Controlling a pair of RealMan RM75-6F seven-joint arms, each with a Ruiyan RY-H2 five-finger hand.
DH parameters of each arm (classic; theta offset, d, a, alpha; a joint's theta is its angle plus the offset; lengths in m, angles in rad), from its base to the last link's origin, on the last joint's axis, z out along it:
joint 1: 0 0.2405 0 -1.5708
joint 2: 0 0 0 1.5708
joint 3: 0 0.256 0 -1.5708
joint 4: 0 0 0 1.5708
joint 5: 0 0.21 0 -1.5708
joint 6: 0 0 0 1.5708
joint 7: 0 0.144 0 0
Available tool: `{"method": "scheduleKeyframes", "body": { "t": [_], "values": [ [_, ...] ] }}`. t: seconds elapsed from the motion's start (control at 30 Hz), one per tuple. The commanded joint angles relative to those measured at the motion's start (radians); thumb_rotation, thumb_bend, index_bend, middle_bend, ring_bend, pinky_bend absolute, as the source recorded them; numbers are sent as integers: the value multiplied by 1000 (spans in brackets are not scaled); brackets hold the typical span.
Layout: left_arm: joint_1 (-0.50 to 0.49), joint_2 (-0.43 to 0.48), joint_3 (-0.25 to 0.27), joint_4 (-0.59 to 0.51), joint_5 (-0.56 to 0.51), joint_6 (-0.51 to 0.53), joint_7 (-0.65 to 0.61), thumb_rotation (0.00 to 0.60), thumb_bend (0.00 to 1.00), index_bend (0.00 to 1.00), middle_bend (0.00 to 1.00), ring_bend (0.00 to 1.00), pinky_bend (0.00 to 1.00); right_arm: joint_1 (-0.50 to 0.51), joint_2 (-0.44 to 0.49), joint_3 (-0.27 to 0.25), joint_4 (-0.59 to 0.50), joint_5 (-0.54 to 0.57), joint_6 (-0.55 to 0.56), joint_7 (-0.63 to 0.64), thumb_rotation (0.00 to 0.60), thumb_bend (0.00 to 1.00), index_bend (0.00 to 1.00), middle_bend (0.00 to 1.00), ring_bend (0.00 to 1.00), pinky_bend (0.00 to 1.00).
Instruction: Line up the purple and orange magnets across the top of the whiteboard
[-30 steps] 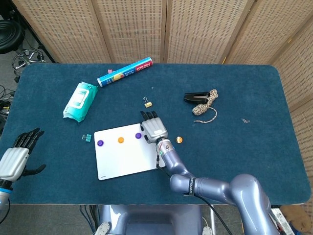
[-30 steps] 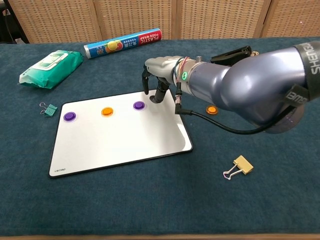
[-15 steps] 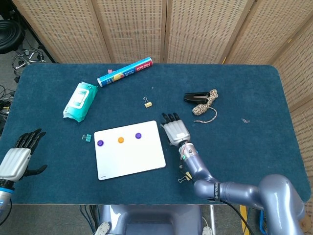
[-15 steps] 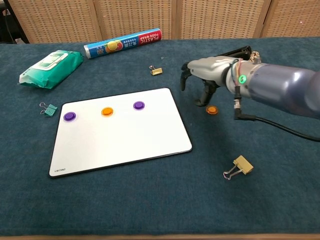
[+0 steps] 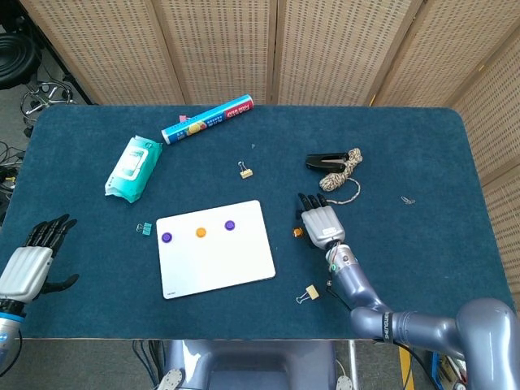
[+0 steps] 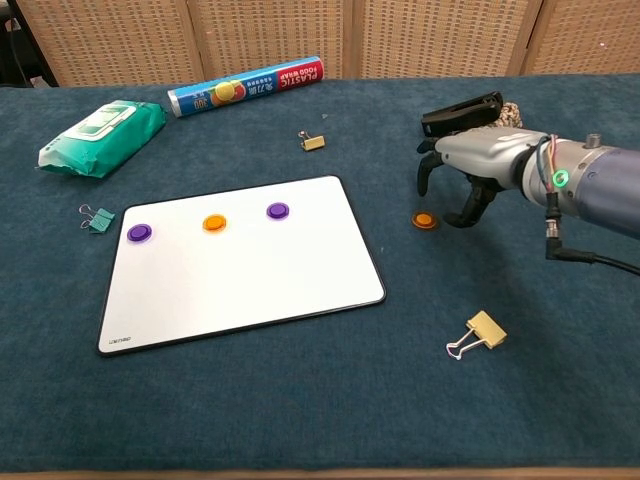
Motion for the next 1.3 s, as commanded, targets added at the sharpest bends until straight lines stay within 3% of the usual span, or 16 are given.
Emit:
{"method": "scheduleKeyframes", "body": {
  "t": [0.03,0.37,1.3],
  "values": [
    [1,1,0,0,1,2,-1,600,197,0,0,0,0,-16,-16,-11,23,-28,-1,21,600,417,313,0,0,0],
    [1,2,-1,1,1,3,-2,600,197,0,0,0,0,-54,-57,-16,80,-144,17,103,600,411,378,0,0,0],
    [3,2,0,0,4,6,-1,600,197,0,0,0,0,-104,-114,2,159,-272,7,166,600,411,329,0,0,0]
  ]
}}
